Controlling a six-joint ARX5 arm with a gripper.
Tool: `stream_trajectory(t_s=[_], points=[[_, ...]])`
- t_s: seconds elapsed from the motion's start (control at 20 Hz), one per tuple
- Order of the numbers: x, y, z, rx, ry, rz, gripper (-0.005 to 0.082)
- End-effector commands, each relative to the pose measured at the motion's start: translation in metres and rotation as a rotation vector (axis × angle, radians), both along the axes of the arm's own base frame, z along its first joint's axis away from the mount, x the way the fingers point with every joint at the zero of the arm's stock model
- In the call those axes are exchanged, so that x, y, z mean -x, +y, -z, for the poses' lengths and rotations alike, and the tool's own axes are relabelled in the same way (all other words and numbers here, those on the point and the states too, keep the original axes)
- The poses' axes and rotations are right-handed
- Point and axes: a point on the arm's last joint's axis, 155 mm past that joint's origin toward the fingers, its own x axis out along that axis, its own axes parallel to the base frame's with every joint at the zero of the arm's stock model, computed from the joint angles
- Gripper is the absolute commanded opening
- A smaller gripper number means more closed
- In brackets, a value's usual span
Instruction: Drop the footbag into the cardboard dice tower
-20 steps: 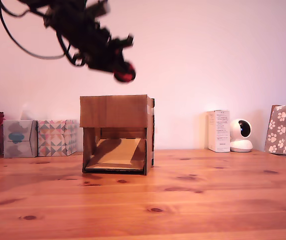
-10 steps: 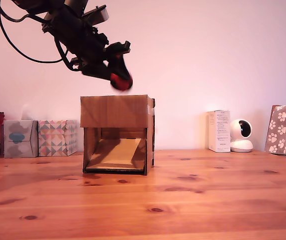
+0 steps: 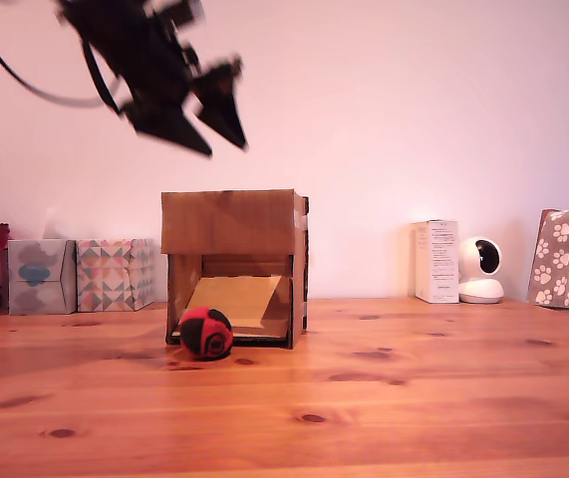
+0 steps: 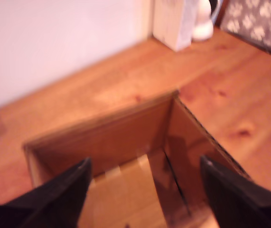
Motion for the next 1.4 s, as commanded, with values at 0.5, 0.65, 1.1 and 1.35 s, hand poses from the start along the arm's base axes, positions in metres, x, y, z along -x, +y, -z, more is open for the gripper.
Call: stream_trajectory(t_s=[0.5, 0.65, 1.1, 1.35], points=[[0.042, -0.003, -0.002, 0.082, -0.074, 0.085, -0.002], [0.06, -0.002, 0.004, 0.122, -0.132, 0.118, -0.0019], [0.124, 0.032, 0.069, 0.181, -0.108, 0.054, -0.0019], [0.153, 0.057, 0.091, 0.143, -0.046, -0.015, -0.0019]])
